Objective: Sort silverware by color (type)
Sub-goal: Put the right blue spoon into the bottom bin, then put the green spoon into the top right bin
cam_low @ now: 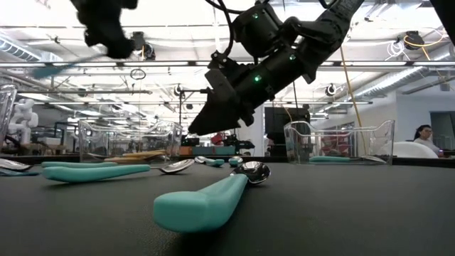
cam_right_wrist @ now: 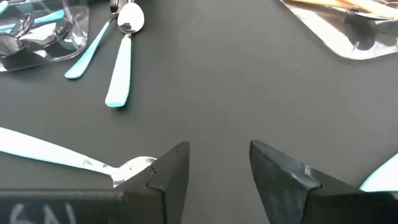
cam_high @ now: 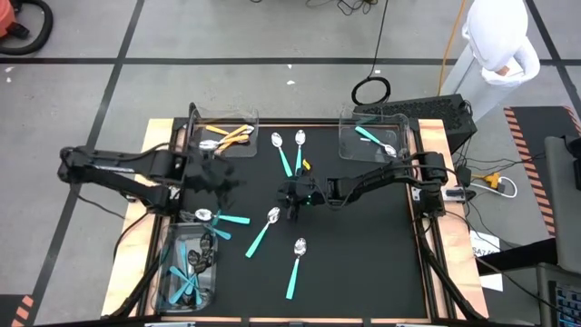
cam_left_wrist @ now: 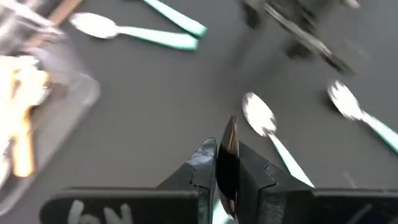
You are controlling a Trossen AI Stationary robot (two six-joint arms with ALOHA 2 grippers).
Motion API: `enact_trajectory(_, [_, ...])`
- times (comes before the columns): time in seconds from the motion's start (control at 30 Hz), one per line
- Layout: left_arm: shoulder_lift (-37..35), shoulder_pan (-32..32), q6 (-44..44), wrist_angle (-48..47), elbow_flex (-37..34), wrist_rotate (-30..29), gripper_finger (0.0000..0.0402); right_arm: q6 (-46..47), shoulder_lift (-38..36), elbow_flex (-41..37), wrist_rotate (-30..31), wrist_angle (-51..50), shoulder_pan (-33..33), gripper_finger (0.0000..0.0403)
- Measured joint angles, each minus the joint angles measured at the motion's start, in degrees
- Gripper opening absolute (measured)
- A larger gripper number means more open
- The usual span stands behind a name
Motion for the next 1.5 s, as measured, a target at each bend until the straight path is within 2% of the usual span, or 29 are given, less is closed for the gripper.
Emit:
enact_trajectory(0.17, [-0.66, -8.68, -1.74, -2.04, 0.0, 5.65, 0.0036, 1.46, 0.0, 0.0, -0.21, -0.06, 0.8, 0.0164])
enact_trajectory(0.43, [1.33, -17.9, -19.22, -0.78, 0.0, 11.1, 0.0037, 3.27, 0.0, 0.0, -0.24, -0.22, 1.92, 0.0164])
enact_trajectory(0.6, [3.44, -24.17, -34.47, -2.39, -0.02, 7.97, 0.0038, 5.48, 0.0, 0.0, -0.24, -1.99, 2.48, 0.0164])
enact_trajectory(0.7, [4.8, -28.77, -40.72, -3.97, -0.02, 5.9, 0.0038, 6.44, 0.0, 0.0, -0.23, -3.38, 2.92, 0.0164])
enact_trajectory(0.8, [6.2, -32.79, -44.03, -5.14, -0.02, 5.54, 0.0038, 6.49, 0.0, 0.0, -0.01, -3.84, 3.42, 0.0164])
enact_trajectory(0.87, [7.38, -34.86, -44.99, -5.61, -0.02, 7.28, 0.0038, 6.5, 0.0, 0.0, 0.0, -3.98, 3.7, 0.0164])
enact_trajectory(1.03, [10.37, -37.16, -47.91, -7.26, -0.02, 9.47, 0.0042, 6.97, 0.0, 0.0, -0.03, -4.38, 3.75, 0.0164])
enact_trajectory(1.13, [12.08, -37.4, -48.11, -7.68, -0.02, 10.77, 0.0063, 7.36, 0.0, 0.0, 0.0, -4.43, 3.72, 0.0164])
enact_trajectory(1.3, [13.92, -37.34, -48.05, -9.01, -0.02, 12.63, 0.0127, 7.56, 0.0, 0.0, -0.02, -4.42, 3.72, 0.0164])
enact_trajectory(1.5, [13.81, -37.12, -48.07, -19.53, 0.5, 13.74, 0.0183, 7.43, 0.0, 0.0, 0.0, -4.37, 3.72, 0.0164])
